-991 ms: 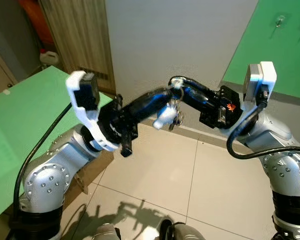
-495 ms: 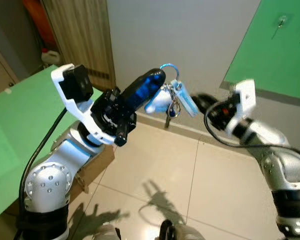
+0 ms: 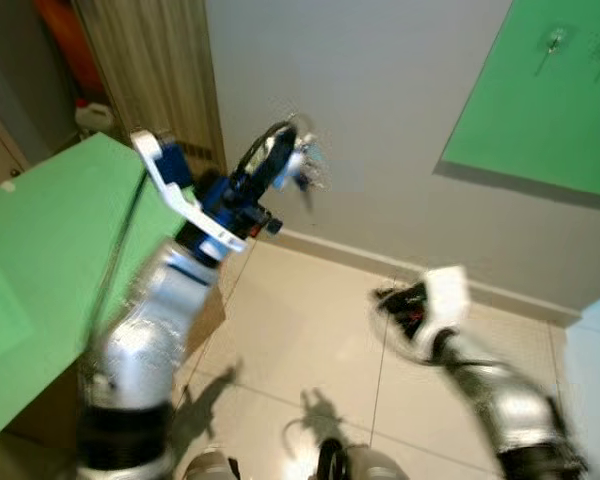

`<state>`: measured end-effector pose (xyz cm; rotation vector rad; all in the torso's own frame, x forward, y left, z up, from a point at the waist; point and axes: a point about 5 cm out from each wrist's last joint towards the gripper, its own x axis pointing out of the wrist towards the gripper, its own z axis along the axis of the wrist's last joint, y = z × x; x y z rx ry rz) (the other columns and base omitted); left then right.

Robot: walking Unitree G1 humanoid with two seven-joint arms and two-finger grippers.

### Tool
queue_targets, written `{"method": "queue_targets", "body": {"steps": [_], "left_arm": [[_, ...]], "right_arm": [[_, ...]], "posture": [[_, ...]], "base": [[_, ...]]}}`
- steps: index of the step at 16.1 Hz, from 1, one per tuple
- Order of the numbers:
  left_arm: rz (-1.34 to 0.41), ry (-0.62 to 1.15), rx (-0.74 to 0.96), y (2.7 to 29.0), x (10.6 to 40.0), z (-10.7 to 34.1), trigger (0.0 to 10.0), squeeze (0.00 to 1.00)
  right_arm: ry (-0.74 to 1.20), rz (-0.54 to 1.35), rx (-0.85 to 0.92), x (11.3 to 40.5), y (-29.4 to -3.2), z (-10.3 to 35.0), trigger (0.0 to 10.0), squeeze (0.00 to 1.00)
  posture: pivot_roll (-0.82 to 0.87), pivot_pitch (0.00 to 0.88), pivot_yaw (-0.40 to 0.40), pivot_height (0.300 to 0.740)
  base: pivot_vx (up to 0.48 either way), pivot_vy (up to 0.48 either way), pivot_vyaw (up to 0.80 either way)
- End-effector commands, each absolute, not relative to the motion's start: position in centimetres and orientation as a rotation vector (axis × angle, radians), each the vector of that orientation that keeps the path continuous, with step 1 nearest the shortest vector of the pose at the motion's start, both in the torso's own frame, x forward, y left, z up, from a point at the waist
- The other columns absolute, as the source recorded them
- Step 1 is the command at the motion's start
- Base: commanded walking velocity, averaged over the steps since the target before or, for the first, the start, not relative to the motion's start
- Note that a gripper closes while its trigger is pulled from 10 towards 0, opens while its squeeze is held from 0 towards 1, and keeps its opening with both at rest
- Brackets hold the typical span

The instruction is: Hang keys on a hook

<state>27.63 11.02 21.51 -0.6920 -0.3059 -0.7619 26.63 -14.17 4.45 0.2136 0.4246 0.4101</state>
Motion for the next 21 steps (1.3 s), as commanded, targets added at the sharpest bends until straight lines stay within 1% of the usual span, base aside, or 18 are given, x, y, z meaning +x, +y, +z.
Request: {"method": "queue_targets", "body": {"steps": [1, 4, 6, 8, 9, 10, 11, 12, 13, 14, 16, 17, 19, 21], "left_arm": [[-0.704, -0.284, -0.701, 10.7, 27.9, 20.7, 10.0, 0.00], [-0.609, -0.139, -0.629, 9.9, 28.3, 17.0, 10.0, 0.00], [-0.602, -0.108, -0.620, 9.9, 28.3, 15.9, 10.0, 0.00], [-0.629, -0.119, -0.618, 9.5, 28.1, 16.1, 10.0, 0.00], [-0.647, -0.127, -0.617, 9.1, 28.1, 16.3, 10.0, 0.00], [-0.658, -0.130, -0.612, 8.9, 28.1, 16.4, 10.0, 0.00], [-0.681, -0.136, -0.616, 8.5, 28.0, 16.6, 10.0, 0.00], [-0.711, -0.146, -0.611, 8.1, 27.9, 16.9, 10.0, 0.00], [-0.737, -0.157, -0.615, 7.7, 27.8, 17.4, 10.0, 0.00], [-0.785, -0.185, -0.622, 7.0, 27.8, 18.3, 10.0, 0.00], [-0.806, -0.202, -0.612, 6.7, 27.8, 18.8, 10.0, 0.00], [-0.821, -0.212, -0.611, 6.4, 27.9, 19.2, 10.0, 0.00], [-0.850, -0.228, -0.602, 5.9, 28.1, 19.8, 10.0, 0.00], [-0.870, -0.237, -0.594, 5.7, 28.2, 20.3, 10.0, 0.00]], "right_arm": [[0.406, 0.369, 0.230, 26.6, -14.4, 4.5, 10.0, 0.00], [0.383, 0.338, 0.270, 26.4, -13.4, 4.2, 10.0, 0.00], [0.327, 0.303, 0.284, 26.6, -13.4, 4.7, 10.0, 0.00], [0.278, 0.255, 0.276, 27.0, -13.8, 5.3, 10.0, 0.00], [0.309, 0.265, 0.297, 27.1, -13.6, 5.1, 10.0, 0.00], [0.290, 0.276, 0.318, 27.2, -13.5, 5.4, 10.0, 0.00], [0.262, 0.275, 0.361, 27.4, -13.3, 5.9, 10.0, 0.00], [0.246, 0.283, 0.357, 27.6, -13.3, 6.2, 10.0, 0.00], [0.250, 0.308, 0.375, 27.7, -13.0, 6.4, 10.0, 0.00], [0.189, 0.314, 0.391, 27.9, -12.8, 7.2, 10.0, 0.00], [0.219, 0.323, 0.343, 27.9, -12.7, 7.0, 10.0, 0.00], [0.214, 0.333, 0.358, 28.0, -12.5, 7.2, 10.0, 0.00], [0.177, 0.313, 0.378, 28.3, -12.6, 7.5, 10.0, 0.00], [0.208, 0.323, 0.409, 28.4, -12.3, 7.5, 10.0, 0.00]], "posture": [[0.03, 0.101, -0.061, 0.740], [0.02, 0.097, -0.052, 0.740], [0.02, 0.098, -0.043, 0.740], [0.02, 0.098, -0.040, 0.740], [0.02, 0.098, -0.040, 0.740], [0.02, 0.098, -0.036, 0.740], [0.02, 0.100, -0.037, 0.740], [0.02, 0.103, -0.037, 0.740], [0.02, 0.104, -0.038, 0.740], [0.02, 0.105, -0.040, 0.740], [0.02, 0.104, -0.040, 0.740], [0.02, 0.103, -0.040, 0.740], [0.02, 0.102, -0.033, 0.740], [0.02, 0.102, -0.033, 0.740]], "base": [[0.000, 0.000, -0.80], [0.000, 0.000, -0.80], [0.126, 0.000, -0.80], [0.304, 0.000, 0.00], [0.345, 0.000, -0.80], [0.349, 0.000, -0.80], [0.349, 0.000, 0.00], [0.349, 0.000, 0.00], [0.352, 0.000, -0.80], [0.349, 0.000, 0.00], [0.349, 0.000, 0.00], [0.345, 0.000, -0.80], [0.347, 0.000, 0.00], [0.345, 0.000, -0.73]]}}
